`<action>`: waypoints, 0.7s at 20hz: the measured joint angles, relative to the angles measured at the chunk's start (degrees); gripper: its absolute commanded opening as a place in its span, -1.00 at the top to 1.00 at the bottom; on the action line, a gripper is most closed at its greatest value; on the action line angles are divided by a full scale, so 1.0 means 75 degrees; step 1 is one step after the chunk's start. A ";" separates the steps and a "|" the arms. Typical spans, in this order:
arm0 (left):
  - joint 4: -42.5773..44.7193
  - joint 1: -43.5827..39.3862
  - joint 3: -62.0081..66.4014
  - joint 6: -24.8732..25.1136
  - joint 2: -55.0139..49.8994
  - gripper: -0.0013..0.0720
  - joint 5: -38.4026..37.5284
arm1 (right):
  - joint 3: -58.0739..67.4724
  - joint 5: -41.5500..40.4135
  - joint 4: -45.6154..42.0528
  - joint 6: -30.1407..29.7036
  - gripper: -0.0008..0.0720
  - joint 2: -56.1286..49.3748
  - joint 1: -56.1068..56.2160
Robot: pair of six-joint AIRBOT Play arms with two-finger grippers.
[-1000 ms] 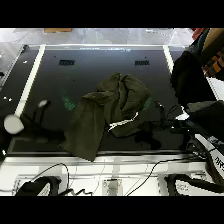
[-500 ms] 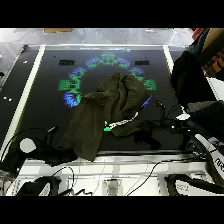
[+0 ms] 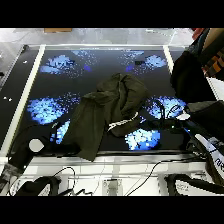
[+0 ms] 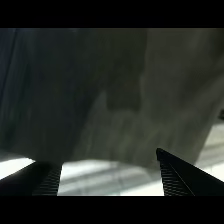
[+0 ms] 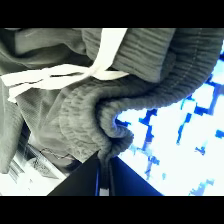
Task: Fold the clothes and pants, and hang the long-sleeved shirts on hangers.
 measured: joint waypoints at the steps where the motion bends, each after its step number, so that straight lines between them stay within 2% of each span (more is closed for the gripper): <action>1: 0.0000 -0.0152 -0.0003 0.0026 -0.0178 -0.82 0.0283 | 0.0000 0.0017 0.0009 0.0020 0.88 0.0000 0.0000; 2: -0.0044 -0.0280 0.0003 0.0035 -0.0341 -0.70 0.0513 | 0.0000 0.0038 0.0012 0.0023 0.88 0.0000 0.0000; 3: -0.0105 -0.0396 0.0009 0.0061 -0.0525 -0.39 0.0790 | 0.0000 0.0085 0.0012 0.0026 0.88 0.0000 0.0000; 4: -0.0114 -0.0475 0.0015 0.0073 -0.0673 -0.04 0.1008 | 0.0000 0.0117 0.0015 0.0032 0.88 0.0000 0.0000; 5: -0.0070 -0.0536 0.0038 0.0082 -0.0799 0.49 0.1183 | 0.0003 0.0157 0.0015 0.0050 0.88 0.0000 0.0000; 6: -0.0029 -0.0580 0.0079 0.0087 -0.0886 0.90 0.1309 | 0.0012 0.0201 0.0012 0.0052 0.88 0.0000 0.0000; 10: 0.0315 -0.0609 0.0828 0.0114 -0.1032 0.93 0.1652 | 0.0455 0.0321 -0.0047 0.0079 0.88 0.0000 0.0000; 14: 0.2177 -0.0099 0.2579 0.0111 -0.1070 0.93 0.2509 | 0.1944 0.0096 -0.0723 0.0775 0.88 0.0003 -0.0017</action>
